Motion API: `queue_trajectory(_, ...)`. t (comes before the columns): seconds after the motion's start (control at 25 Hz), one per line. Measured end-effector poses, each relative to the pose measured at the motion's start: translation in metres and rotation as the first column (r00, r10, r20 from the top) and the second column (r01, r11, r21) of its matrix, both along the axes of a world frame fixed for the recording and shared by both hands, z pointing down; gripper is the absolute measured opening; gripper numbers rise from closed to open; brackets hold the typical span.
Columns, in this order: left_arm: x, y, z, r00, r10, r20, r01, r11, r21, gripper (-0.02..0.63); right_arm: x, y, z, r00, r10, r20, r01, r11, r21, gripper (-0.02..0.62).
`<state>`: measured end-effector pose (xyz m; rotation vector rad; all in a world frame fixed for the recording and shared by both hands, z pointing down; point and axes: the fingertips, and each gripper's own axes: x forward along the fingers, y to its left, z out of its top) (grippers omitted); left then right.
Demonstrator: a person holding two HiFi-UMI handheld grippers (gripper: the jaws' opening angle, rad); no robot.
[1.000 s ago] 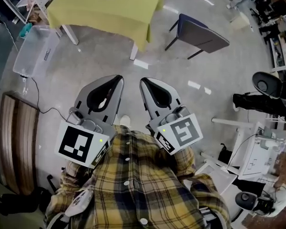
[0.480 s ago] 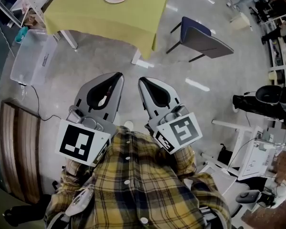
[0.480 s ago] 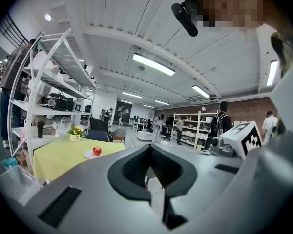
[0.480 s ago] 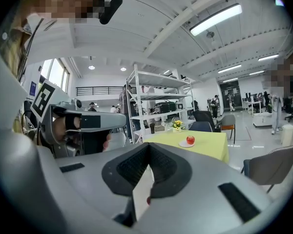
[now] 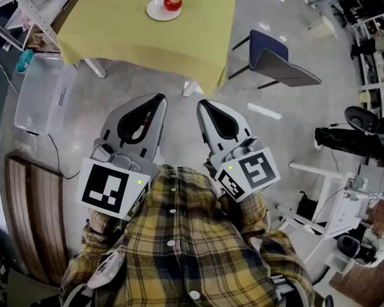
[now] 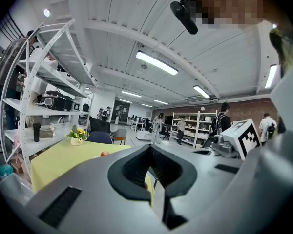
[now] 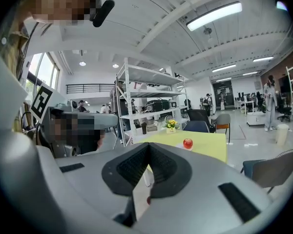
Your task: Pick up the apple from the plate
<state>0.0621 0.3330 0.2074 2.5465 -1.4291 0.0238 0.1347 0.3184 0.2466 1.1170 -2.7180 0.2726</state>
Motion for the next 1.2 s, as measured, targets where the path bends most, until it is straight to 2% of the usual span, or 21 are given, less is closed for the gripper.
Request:
queue_trajectory(0.2, -0.022, -0.026, 0.011, 0.999, 0.034, 0.002, -0.034, 0.999, -0.035, 0.005, -0.017, -0.026, 0.009, 0.999, 0.045, -0.018, -0.046, 0.998, -0.036, -0.003)
queue_trajectory(0.48, -0.042, -0.068, 0.031, 1.0, 0.023, -0.019, -0.024, 0.997, -0.08, 0.005, -0.029, -0.069, 0.025, 0.997, 0.058, -0.048, -0.062, 0.995, -0.078, -0.003)
queue_trajectory(0.76, -0.054, -0.128, 0.038, 1.0, 0.0, -0.014, -0.001, 0.997, -0.08, 0.005, -0.042, -0.131, 0.032, 0.998, 0.046, -0.037, -0.049, 0.996, -0.078, -0.003)
queue_trajectory(1.2, -0.057, -0.249, 0.014, 0.999, -0.04, 0.02, 0.041, 0.998, -0.043, 0.005, -0.038, -0.261, 0.011, 1.0, 0.018, -0.005, -0.019, 0.998, -0.053, -0.003)
